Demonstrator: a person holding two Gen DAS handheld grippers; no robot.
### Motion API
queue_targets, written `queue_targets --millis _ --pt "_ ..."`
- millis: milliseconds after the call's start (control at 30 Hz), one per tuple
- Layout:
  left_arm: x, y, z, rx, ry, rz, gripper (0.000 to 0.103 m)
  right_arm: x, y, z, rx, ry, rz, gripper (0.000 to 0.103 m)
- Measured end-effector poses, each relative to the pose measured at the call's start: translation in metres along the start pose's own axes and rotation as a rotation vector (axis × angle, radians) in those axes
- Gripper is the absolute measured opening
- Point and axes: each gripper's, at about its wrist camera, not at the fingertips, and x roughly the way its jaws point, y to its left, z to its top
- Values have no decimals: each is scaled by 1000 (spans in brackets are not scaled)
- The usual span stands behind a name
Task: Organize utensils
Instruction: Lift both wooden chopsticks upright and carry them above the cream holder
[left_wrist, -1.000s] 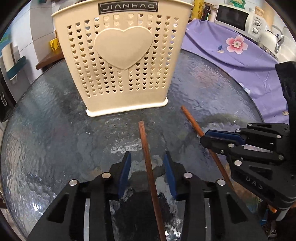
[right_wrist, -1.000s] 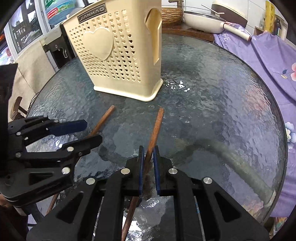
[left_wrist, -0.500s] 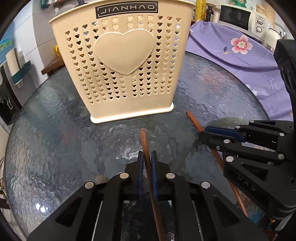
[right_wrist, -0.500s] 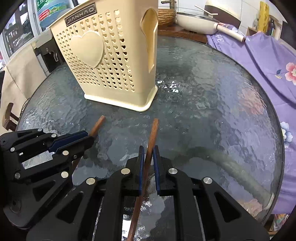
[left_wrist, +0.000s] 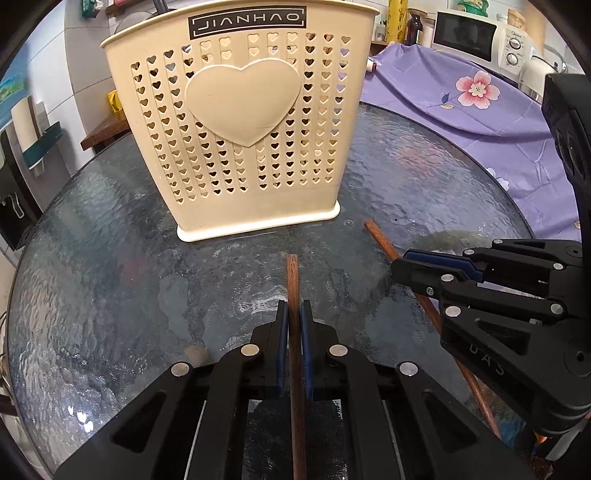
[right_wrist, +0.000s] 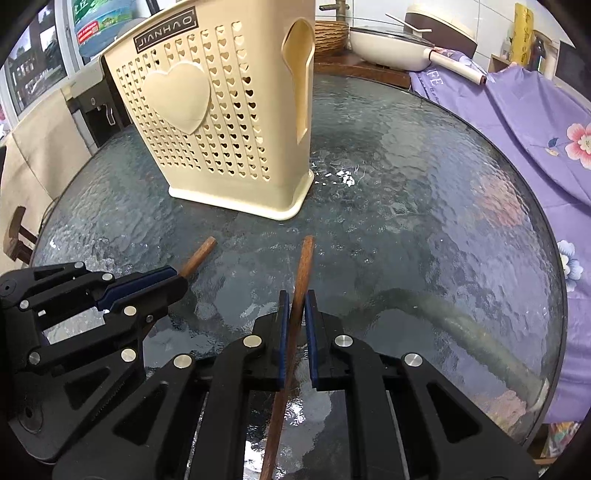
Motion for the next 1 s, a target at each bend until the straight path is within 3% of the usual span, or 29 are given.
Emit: queue_targets --millis 200,367,633,1000 --pt "-20 5 0 -36 -55 -43 7 -19 -14 -1 50 -56 81 8" --pt "-67 8 1 -61 -158 -86 7 -54 -28 5 112 -139 234 8" --pt "-144 16 7 -96 -343 -146 7 -122 -28 11 87 -302 409 8" --pt "-172 15 7 -90 -389 -203 7 -165 -18 10 7 -379 448 8"
